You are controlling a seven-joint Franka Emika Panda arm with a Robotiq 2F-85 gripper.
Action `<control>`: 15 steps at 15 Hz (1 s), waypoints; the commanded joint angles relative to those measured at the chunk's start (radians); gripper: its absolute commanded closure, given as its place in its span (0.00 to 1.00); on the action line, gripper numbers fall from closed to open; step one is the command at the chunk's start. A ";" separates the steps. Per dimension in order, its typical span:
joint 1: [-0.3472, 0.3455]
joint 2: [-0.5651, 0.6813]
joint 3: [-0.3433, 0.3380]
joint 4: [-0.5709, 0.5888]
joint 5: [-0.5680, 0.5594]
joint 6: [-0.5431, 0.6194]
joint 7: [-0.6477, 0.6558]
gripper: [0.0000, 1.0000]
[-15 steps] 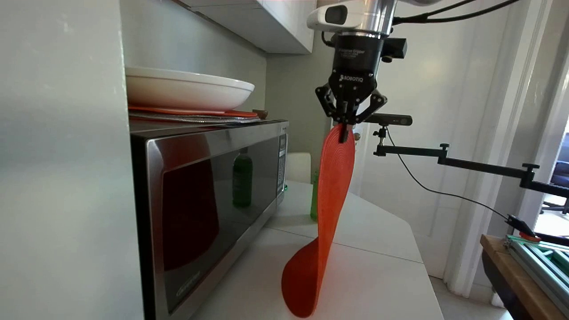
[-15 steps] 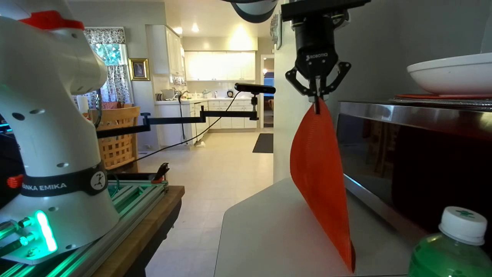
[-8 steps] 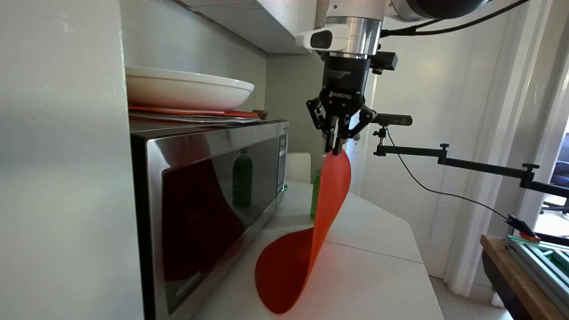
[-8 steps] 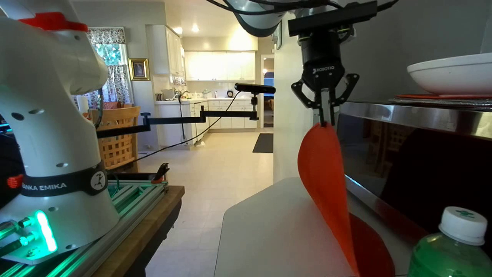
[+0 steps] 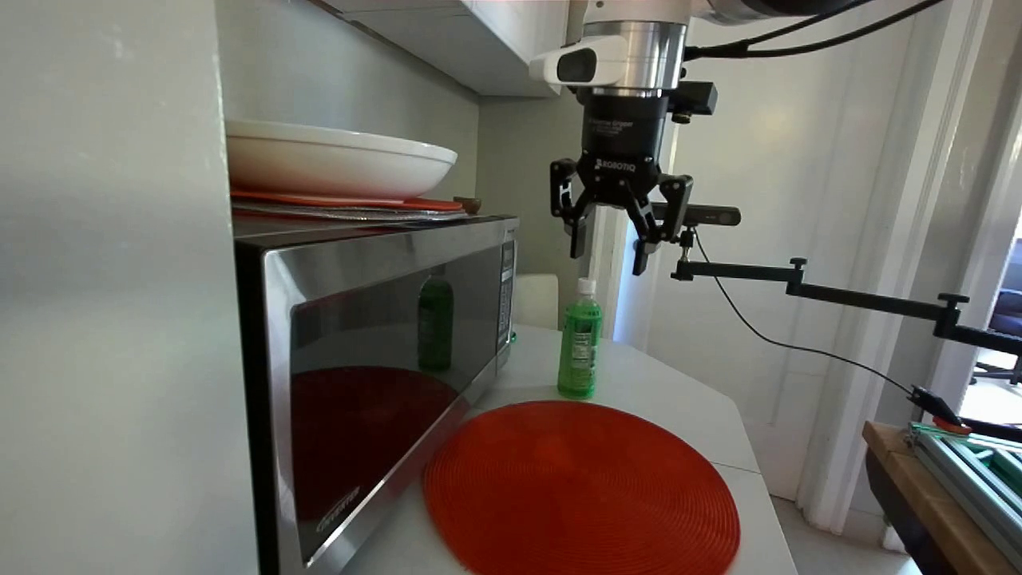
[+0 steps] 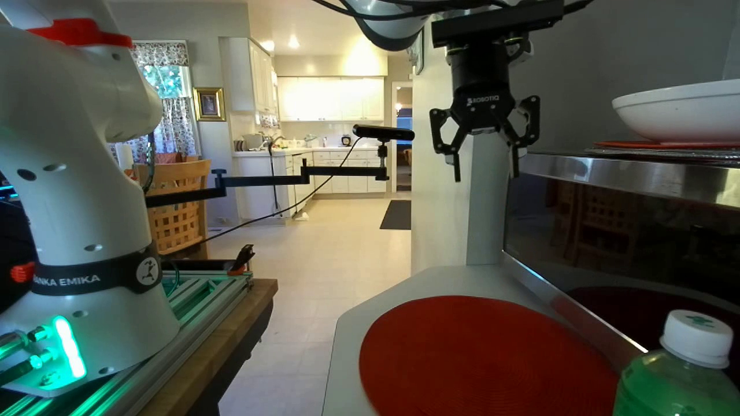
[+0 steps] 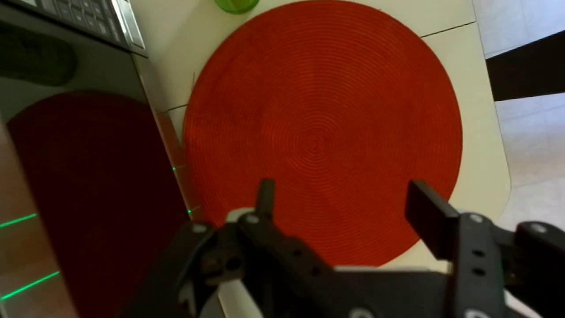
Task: Pick up the red mat from the top of the microwave and put it on the counter, then pick up the bottle from the counter and put it on top of the microwave
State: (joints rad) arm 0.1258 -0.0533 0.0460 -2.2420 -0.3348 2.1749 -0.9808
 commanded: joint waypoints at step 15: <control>-0.086 -0.125 -0.096 0.212 0.192 -0.204 0.091 0.00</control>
State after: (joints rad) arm 0.0663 -0.2436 -0.0354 -2.0979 -0.1842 1.9961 -0.9725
